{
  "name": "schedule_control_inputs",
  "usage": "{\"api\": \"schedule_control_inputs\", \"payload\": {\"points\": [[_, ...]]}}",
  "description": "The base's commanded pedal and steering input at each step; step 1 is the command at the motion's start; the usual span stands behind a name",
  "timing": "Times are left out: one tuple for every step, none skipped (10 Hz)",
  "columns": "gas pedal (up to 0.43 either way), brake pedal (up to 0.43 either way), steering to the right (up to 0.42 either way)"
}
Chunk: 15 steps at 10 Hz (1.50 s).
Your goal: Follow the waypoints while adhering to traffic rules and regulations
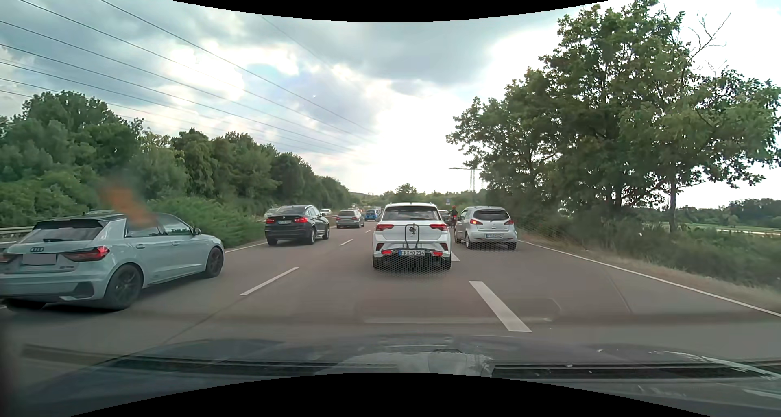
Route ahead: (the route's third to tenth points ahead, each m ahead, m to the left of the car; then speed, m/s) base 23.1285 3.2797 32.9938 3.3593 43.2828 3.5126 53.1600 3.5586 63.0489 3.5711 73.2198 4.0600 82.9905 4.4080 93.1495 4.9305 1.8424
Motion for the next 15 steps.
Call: {"api": "schedule_control_inputs", "payload": {"points": [[0.0,0.0,0.0],[0.0,0.0,0.0],[0.0,0.0,0.0],[0.0,0.0,0.0],[0.0,0.0,0.0],[0.0,0.0,0.0],[0.0,0.0,0.001],[0.0,0.0,0.004],[0.0,0.0,0.005],[0.0,0.0,0.004],[0.0,0.0,0.002],[0.0,0.0,0.0],[0.0,0.0,-0.002],[0.0,0.0,-0.002],[0.0,0.0,-0.002]]}}
